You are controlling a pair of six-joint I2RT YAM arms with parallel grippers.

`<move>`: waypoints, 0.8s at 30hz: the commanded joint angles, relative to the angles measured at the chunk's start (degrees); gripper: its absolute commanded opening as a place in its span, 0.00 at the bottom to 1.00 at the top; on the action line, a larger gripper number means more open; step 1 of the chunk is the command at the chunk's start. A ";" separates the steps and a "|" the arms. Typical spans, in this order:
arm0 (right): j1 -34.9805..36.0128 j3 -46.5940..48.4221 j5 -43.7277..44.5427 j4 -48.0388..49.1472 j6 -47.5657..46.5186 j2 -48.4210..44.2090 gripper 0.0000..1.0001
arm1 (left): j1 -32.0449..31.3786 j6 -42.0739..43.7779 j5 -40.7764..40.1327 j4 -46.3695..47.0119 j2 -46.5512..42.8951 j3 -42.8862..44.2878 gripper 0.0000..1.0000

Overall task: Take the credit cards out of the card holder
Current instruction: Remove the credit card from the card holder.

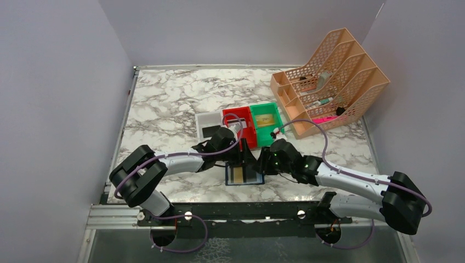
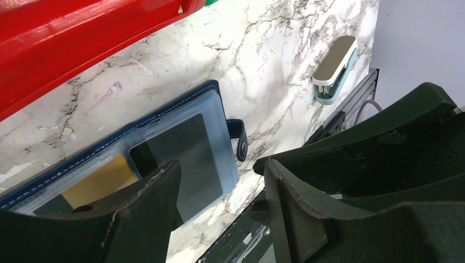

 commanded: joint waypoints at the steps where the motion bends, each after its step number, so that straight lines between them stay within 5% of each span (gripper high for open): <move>1: -0.04 -1.25 2.12 0.67 0.76 -1.26 0.41 | -0.56 2.62 -2.04 -4.10 -1.46 1.87 0.62; 10: -0.04 -1.06 -3.45 6.17 -0.13 3.26 0.29 | -0.35 4.83 -12.20 -13.00 -10.34 0.26 0.66; 24: -0.04 -0.25 -0.71 3.18 1.85 13.90 0.25 | -0.47 5.75 -2.20 -6.74 -7.02 -1.60 0.60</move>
